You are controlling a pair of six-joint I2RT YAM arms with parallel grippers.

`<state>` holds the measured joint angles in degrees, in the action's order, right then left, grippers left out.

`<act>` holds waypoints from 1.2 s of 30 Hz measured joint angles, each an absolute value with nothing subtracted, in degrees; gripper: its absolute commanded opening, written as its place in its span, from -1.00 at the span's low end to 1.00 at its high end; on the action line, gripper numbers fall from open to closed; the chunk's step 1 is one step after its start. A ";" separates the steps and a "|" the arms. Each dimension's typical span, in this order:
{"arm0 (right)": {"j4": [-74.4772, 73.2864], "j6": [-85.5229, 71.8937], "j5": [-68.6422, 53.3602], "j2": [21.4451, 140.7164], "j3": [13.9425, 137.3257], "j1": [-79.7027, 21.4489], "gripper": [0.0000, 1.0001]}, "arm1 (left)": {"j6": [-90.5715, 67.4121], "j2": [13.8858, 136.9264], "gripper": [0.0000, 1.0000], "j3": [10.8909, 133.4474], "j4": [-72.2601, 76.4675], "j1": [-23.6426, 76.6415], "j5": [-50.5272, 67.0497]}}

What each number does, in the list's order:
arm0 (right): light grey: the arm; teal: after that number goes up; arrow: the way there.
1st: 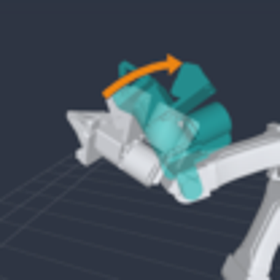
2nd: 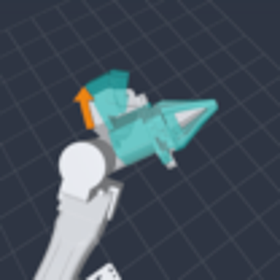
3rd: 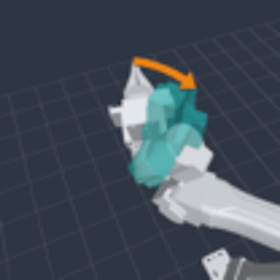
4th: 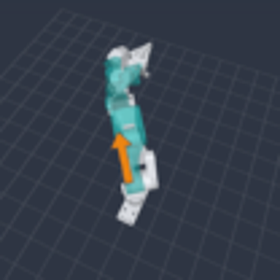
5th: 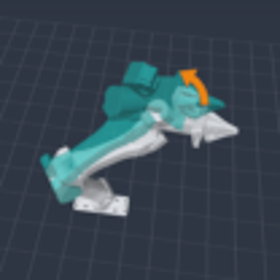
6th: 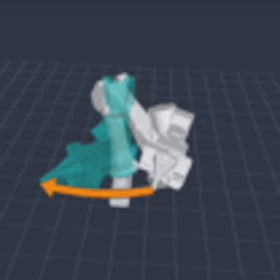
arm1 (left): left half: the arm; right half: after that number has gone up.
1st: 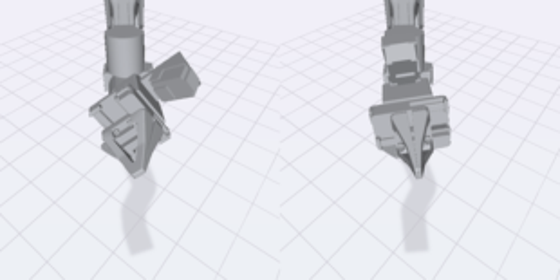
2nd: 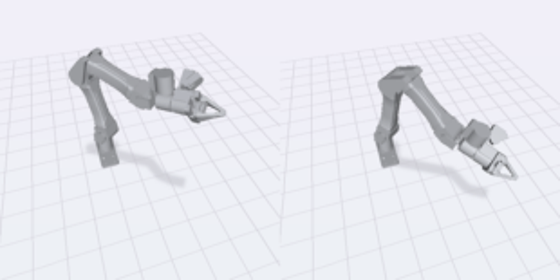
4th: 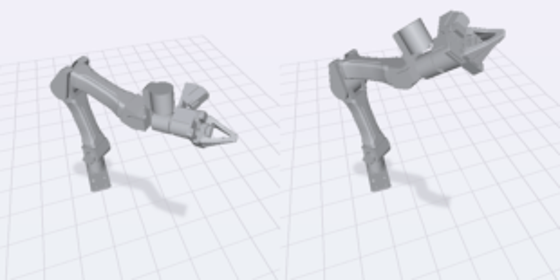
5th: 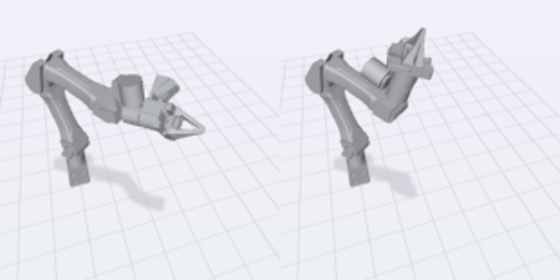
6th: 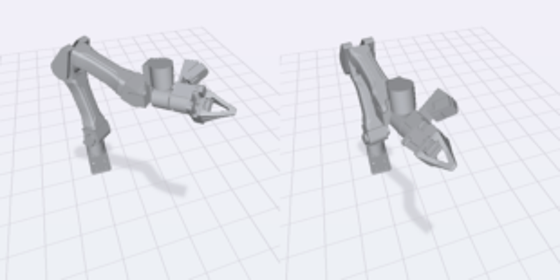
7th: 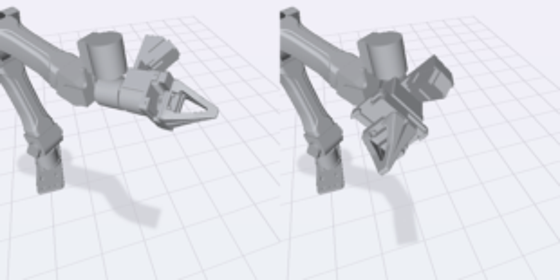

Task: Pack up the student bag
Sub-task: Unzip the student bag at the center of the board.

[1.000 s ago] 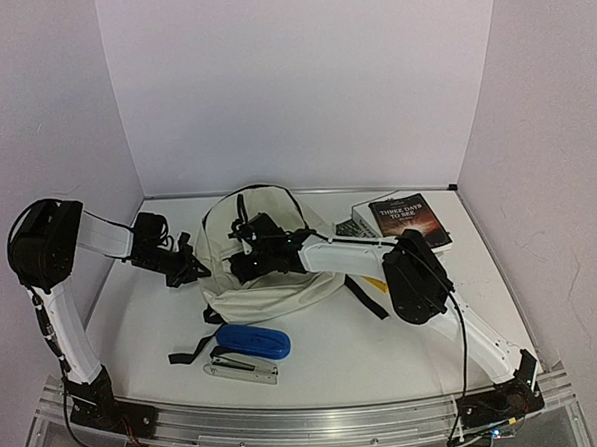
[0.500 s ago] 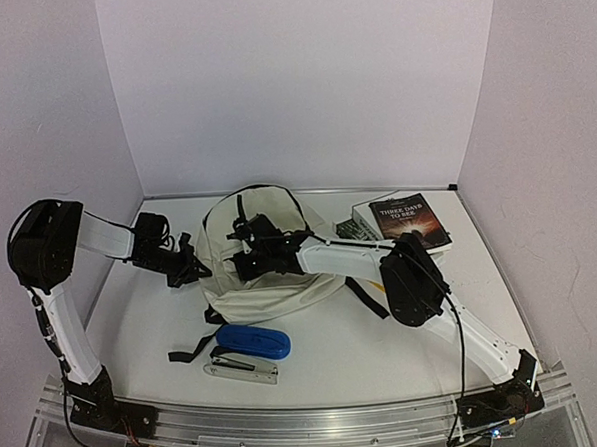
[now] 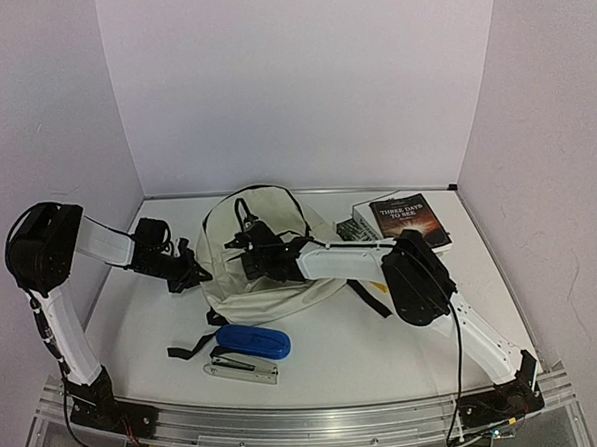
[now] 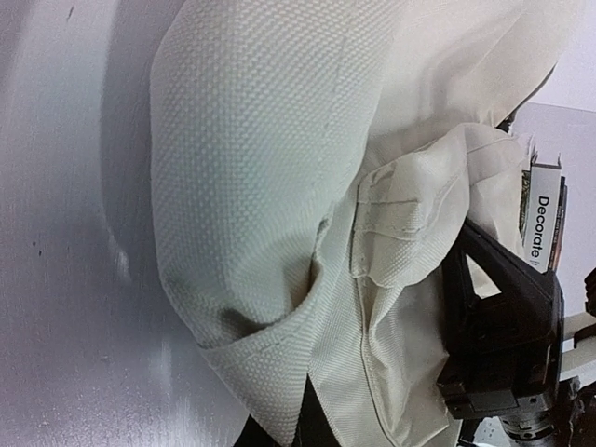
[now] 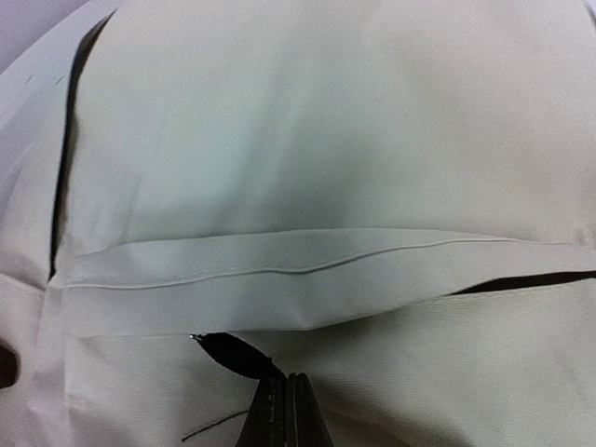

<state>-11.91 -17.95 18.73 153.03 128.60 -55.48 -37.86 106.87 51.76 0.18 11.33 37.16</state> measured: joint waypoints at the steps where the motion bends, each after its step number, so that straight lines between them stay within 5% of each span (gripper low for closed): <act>1: -11.93 -17.88 20.76 152.57 128.07 -55.55 -1.00 | -38.11 106.67 -1.00 51.52 0.32 11.34 36.96; 11: -12.13 -17.41 32.01 148.79 123.52 -54.87 -1.00 | -39.38 104.33 -0.99 49.73 0.18 11.68 34.38; 26: -12.33 -17.43 30.96 142.37 116.22 -48.29 -0.97 | -39.48 101.14 -0.98 47.11 0.33 11.07 33.19; 29: -12.60 -17.11 28.73 142.09 116.21 -48.13 -0.41 | -39.09 100.98 -0.61 47.09 -0.01 10.95 33.21; 33: -13.54 -16.29 25.40 139.39 114.63 -47.86 0.28 | -37.51 99.08 0.17 47.03 -2.83 10.48 31.80; 36: -13.95 -16.18 23.29 133.93 110.74 -48.05 0.49 | -35.45 96.83 0.45 47.28 -5.80 9.42 30.64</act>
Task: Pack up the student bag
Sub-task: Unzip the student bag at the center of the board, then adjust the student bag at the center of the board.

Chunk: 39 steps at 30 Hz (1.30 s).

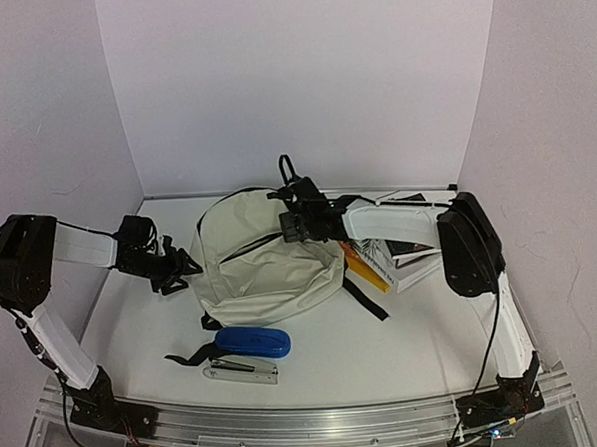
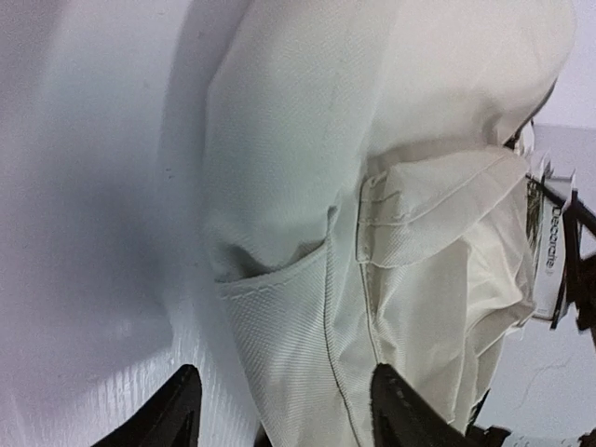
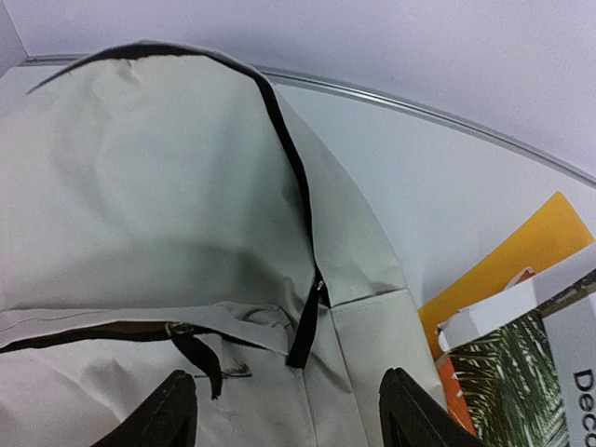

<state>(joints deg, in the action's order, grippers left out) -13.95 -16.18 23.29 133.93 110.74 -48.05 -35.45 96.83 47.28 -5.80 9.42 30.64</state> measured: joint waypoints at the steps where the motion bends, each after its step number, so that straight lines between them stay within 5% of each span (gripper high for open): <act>1: -14.14 -16.42 22.69 131.68 109.32 -48.32 0.54 | -35.14 96.37 0.50 47.90 -6.97 8.88 30.40; 11: -12.15 -30.73 15.64 110.52 91.20 -51.65 0.61 | -25.89 101.69 0.72 70.23 -17.43 5.45 26.23; 27: -6.02 -54.70 8.06 104.20 67.25 -51.42 0.57 | -16.44 121.07 0.80 87.66 -21.10 6.45 27.52; 39: -1.74 -57.19 7.76 105.92 65.51 -51.42 -0.26 | -14.52 123.31 -0.78 90.17 -20.88 8.67 29.07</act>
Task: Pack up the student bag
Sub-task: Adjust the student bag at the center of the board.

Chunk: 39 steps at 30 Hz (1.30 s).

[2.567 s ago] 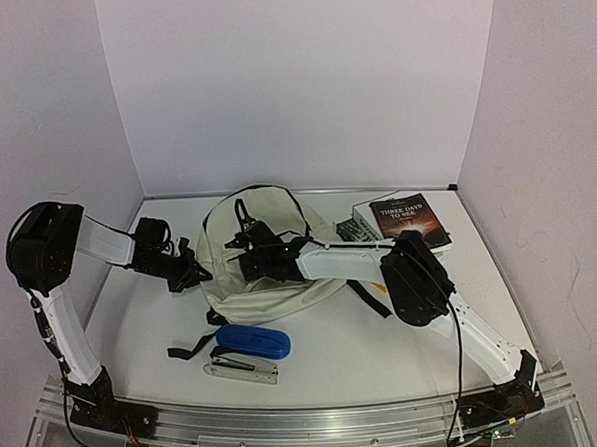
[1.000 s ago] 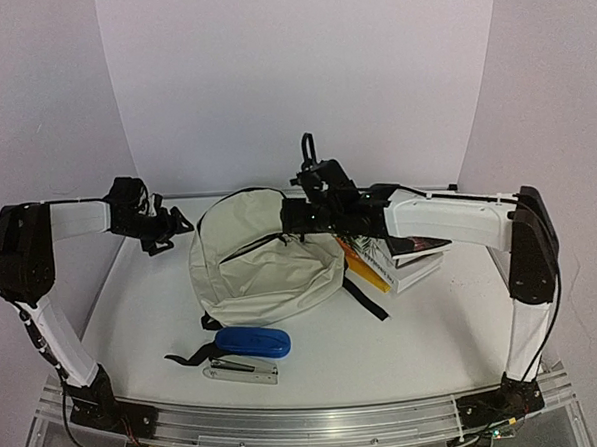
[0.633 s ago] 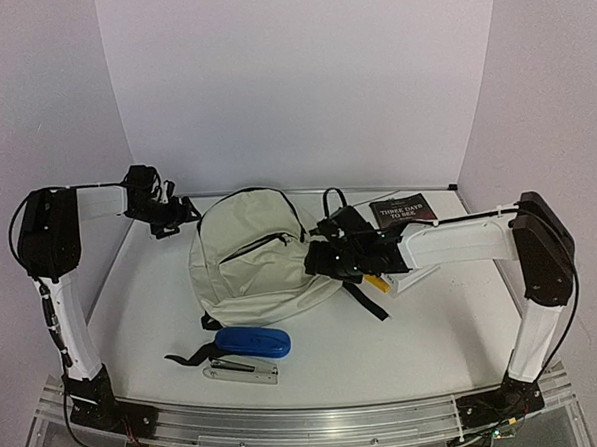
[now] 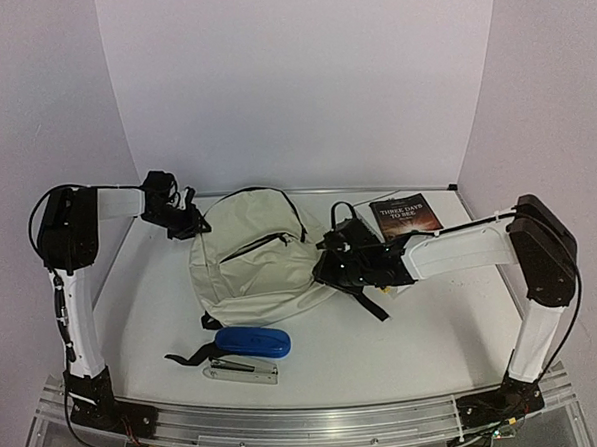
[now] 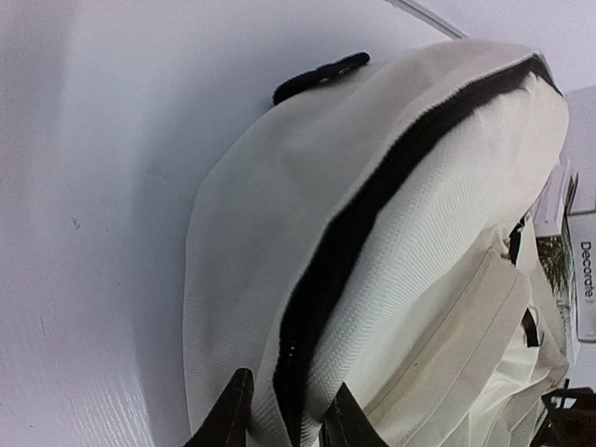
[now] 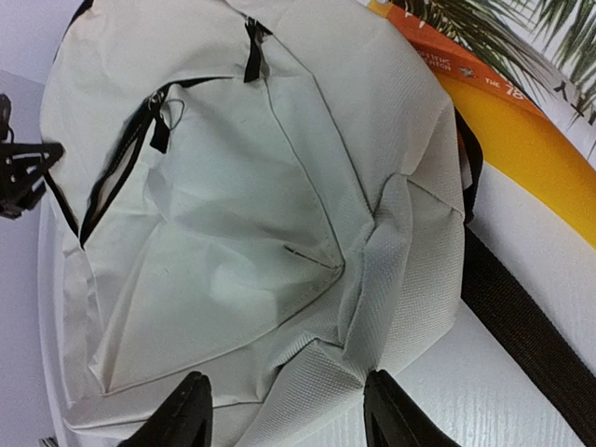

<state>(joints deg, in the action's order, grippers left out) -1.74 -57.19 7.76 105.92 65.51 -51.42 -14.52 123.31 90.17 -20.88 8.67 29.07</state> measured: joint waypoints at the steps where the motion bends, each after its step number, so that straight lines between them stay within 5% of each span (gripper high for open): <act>1: -1.68 -57.08 7.98 106.48 65.53 -51.40 -0.34 | -14.68 123.29 -0.87 89.80 -20.50 8.62 28.84; 10: -1.65 -53.64 8.54 109.56 67.26 -49.48 -0.86 | -16.93 114.73 -1.00 77.30 -16.53 8.37 23.69; 24: -0.18 -36.09 9.51 124.94 90.02 -42.05 -0.94 | -31.08 87.14 -0.96 47.19 -15.00 8.80 23.52; 26: 0.03 -33.60 9.30 127.32 93.40 -41.55 -0.83 | -32.80 84.16 -0.89 43.92 -15.46 9.45 24.01; 31: 0.22 -28.63 7.85 130.10 98.10 -41.40 -0.03 | -35.94 77.33 -0.39 40.88 -20.66 11.69 24.46; 36: 0.45 -26.22 5.64 129.29 97.52 -41.39 0.31 | -36.43 70.53 0.40 42.59 -30.36 12.47 20.61; 39: -0.02 -26.42 3.19 125.36 93.10 -41.54 0.47 | -35.09 68.35 0.69 46.45 -35.15 12.45 16.96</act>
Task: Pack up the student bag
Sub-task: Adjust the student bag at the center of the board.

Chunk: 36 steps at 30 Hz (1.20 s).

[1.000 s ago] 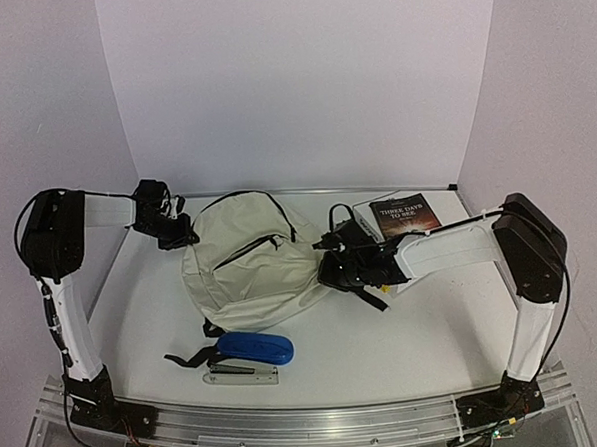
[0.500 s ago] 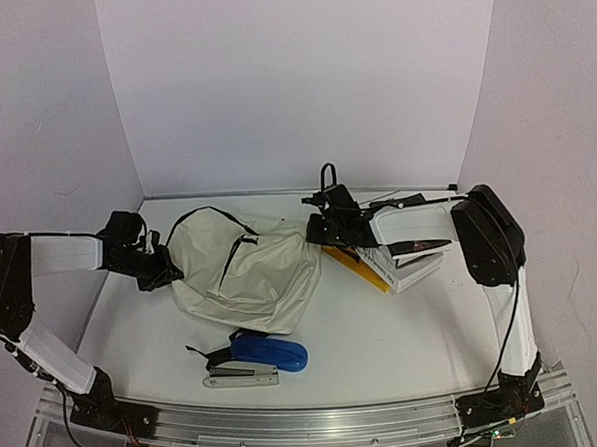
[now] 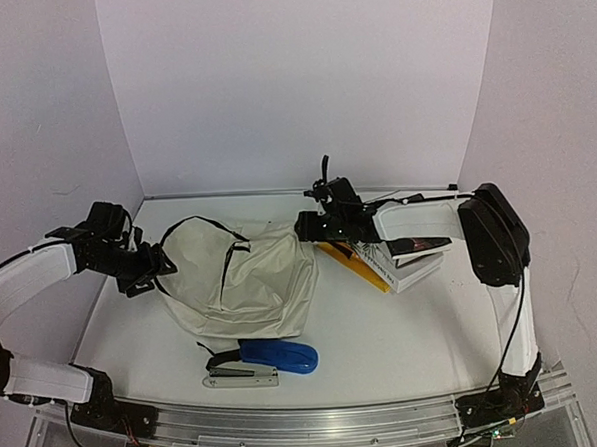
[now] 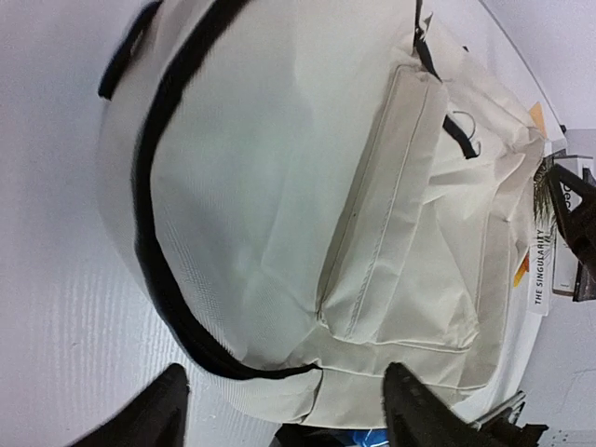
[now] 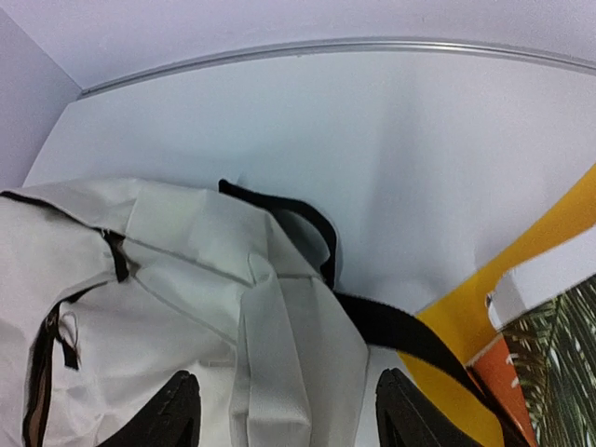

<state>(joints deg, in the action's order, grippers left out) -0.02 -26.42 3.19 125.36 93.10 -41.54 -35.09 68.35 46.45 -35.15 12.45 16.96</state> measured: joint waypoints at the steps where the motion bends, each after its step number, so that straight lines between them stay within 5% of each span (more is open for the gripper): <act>1: -0.19 -26.82 2.35 123.46 91.28 -41.57 0.51 | -34.26 67.97 0.75 48.01 -36.17 12.44 15.78; 10: 1.04 -34.00 -4.23 105.01 76.44 -43.55 0.55 | -26.86 77.11 0.91 60.17 -37.59 9.64 9.53; 21: 8.39 -48.14 -11.68 105.52 60.91 -45.89 0.43 | -20.72 89.38 0.81 64.84 -37.39 7.11 6.10; 28: 12.89 -50.47 -13.02 108.17 60.76 -45.78 0.10 | -19.98 92.24 0.34 64.93 -36.76 4.84 8.03; 32: 14.21 -51.16 -13.31 110.25 61.22 -45.78 -0.20 | -20.19 93.15 -0.32 64.94 -35.64 4.81 9.24; 36: 15.35 -50.90 -13.39 111.42 61.48 -45.78 -0.68 | -21.28 93.81 -0.74 64.91 -34.54 4.82 10.58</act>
